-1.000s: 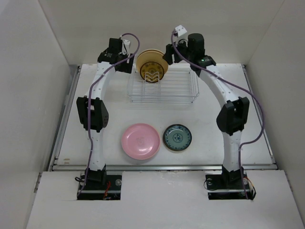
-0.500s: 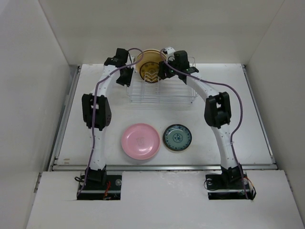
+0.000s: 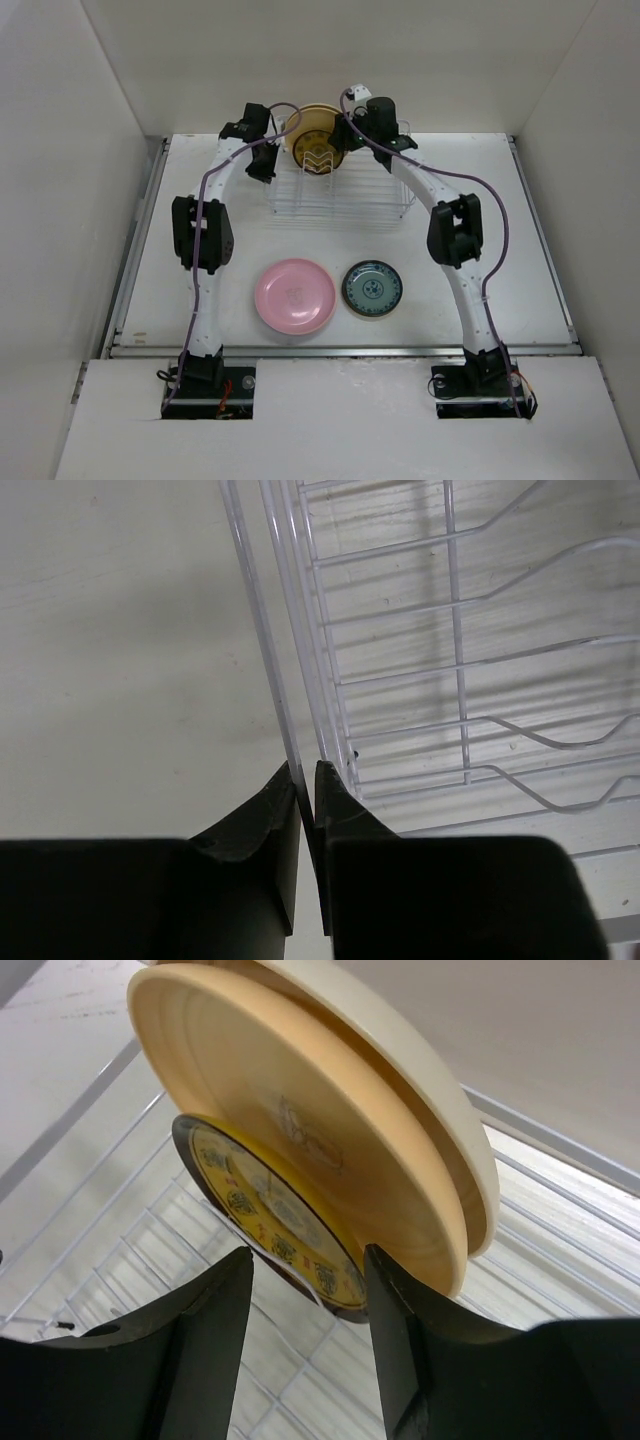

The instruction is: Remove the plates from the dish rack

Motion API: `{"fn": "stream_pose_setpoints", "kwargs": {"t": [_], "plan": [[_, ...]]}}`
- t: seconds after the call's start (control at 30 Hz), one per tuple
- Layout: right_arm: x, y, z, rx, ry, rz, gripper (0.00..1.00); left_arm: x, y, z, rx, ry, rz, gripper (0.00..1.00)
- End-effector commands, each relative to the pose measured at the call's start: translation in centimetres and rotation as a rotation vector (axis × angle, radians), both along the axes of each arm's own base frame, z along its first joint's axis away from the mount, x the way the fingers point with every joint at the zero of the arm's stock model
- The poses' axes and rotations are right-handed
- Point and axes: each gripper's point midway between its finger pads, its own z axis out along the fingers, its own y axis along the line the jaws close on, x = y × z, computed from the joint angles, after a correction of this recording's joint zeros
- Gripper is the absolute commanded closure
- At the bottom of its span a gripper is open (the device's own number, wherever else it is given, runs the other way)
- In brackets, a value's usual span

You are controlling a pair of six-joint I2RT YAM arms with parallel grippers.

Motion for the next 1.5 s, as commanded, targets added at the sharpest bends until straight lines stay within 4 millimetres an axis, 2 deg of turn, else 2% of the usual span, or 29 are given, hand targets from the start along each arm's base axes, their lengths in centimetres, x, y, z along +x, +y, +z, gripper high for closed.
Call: {"fn": "stream_pose_setpoints", "kwargs": {"t": [0.0, 0.03, 0.1, 0.17, 0.3, 0.4, 0.43, 0.47, 0.5, 0.57, 0.6, 0.63, 0.73, 0.77, 0.87, 0.97, 1.0, 1.03, 1.07, 1.17, 1.2, 1.23, 1.27, 1.3, 1.4, 1.43, 1.47], "plan": [[1.0, 1.2, 0.4, 0.053, -0.036, -0.011, 0.47, -4.6, 1.1, -2.0, 0.031, 0.184, -0.072, 1.00], [1.1, 1.2, 0.9, 0.057, -0.046, -0.011, 0.48, -4.9, 0.8, -1.8, 0.011, 0.188, -0.069, 1.00], [0.9, 2.0, -0.8, 0.047, -0.023, 0.000, 0.50, -5.8, 0.2, -1.8, -0.028, 0.226, -0.067, 1.00], [0.8, 2.4, -1.5, 0.040, -0.015, -0.003, 0.50, -6.4, -0.2, -2.0, -0.052, 0.252, -0.064, 1.00], [0.6, 2.9, -1.5, 0.036, -0.016, -0.004, 0.53, -6.6, -0.3, -2.0, -0.062, 0.264, -0.059, 1.00], [0.8, 2.8, -1.3, 0.045, -0.024, -0.020, 0.74, -6.9, -0.3, -2.3, -0.063, 0.275, -0.050, 1.00], [0.9, 2.6, -0.3, 0.047, -0.038, -0.029, 0.84, -7.1, -0.4, -2.3, -0.070, 0.286, -0.052, 1.00], [0.8, 2.6, 0.3, 0.051, -0.046, -0.029, 0.88, -7.1, -0.4, -2.3, -0.070, 0.286, -0.052, 1.00], [0.5, 2.6, -0.1, 0.048, -0.032, -0.021, 0.91, -7.1, -0.4, -2.3, -0.070, 0.286, -0.052, 1.00], [-0.1, 2.6, 1.5, 0.058, -0.046, -0.010, 1.00, -7.1, -0.4, -2.2, -0.074, 0.288, -0.042, 1.00], [-0.3, 2.5, 1.5, 0.055, -0.041, -0.010, 1.00, -7.1, -0.5, -2.2, -0.077, 0.289, -0.034, 1.00], [-0.6, 2.3, 3.2, 0.064, -0.060, -0.010, 1.00, -7.2, -0.7, -2.2, -0.089, 0.293, -0.026, 1.00], [-1.2, 2.1, 5.3, 0.074, -0.082, -0.010, 1.00, -7.3, -0.9, -2.2, -0.102, 0.297, -0.021, 1.00], [-1.9, 2.4, 7.0, 0.086, -0.107, 0.000, 1.00, -7.5, -1.0, -2.2, -0.109, 0.311, 0.004, 1.00], [-2.7, 2.0, 9.9, 0.085, -0.160, 0.006, 1.00, -7.5, -1.2, -2.1, -0.125, 0.320, 0.051, 1.00], [-3.5, 2.1, 10.9, 0.070, -0.185, 0.014, 1.00, -7.5, -1.4, -1.4, -0.202, 0.340, 0.145, 1.00], [-3.8, 1.9, 11.7, 0.060, -0.207, 0.018, 1.00, -7.4, -1.5, -1.2, -0.248, 0.357, 0.196, 1.00], [-4.0, 1.7, 11.9, 0.051, -0.215, 0.021, 1.00, -7.7, -1.7, -1.4, -0.262, 0.376, 0.215, 1.00], [-4.6, 2.0, 11.0, 0.039, -0.200, 0.054, 1.00, -7.8, -1.1, -1.2, -0.272, 0.378, 0.251, 1.00], [-6.2, 1.9, 11.3, 0.031, -0.179, 0.096, 1.00, -8.8, -1.1, -1.2, -0.306, 0.401, 0.297, 1.00], [-7.0, 2.1, 10.6, 0.030, -0.154, 0.129, 1.00, -9.0, -1.1, -0.6, -0.315, 0.386, 0.305, 1.00], [-7.8, 2.0, 11.7, 0.039, -0.165, 0.143, 1.00, -9.4, -1.0, -1.1, -0.313, 0.395, 0.306, 1.00], [-8.2, 2.0, 11.8, 0.041, -0.161, 0.152, 1.00, -9.6, -0.8, -1.4, -0.300, 0.399, 0.313, 1.00], [-8.8, 2.2, 10.7, 0.028, -0.134, 0.153, 1.00, -9.6, -0.6, -1.0, -0.295, 0.385, 0.314, 1.00], [-8.1, 0.8, 9.5, -0.034, -0.112, 0.074, 1.00, -9.2, -0.2, -0.9, -0.269, 0.365, 0.324, 1.00], [-8.2, 0.7, 8.0, -0.060, -0.076, 0.078, 1.00, -8.9, 0.0, -0.7, -0.265, 0.351, 0.336, 1.00], [-8.4, 0.6, 7.7, -0.067, -0.061, 0.079, 1.00, -8.9, 0.0, -0.7, -0.265, 0.351, 0.336, 1.00]]}}
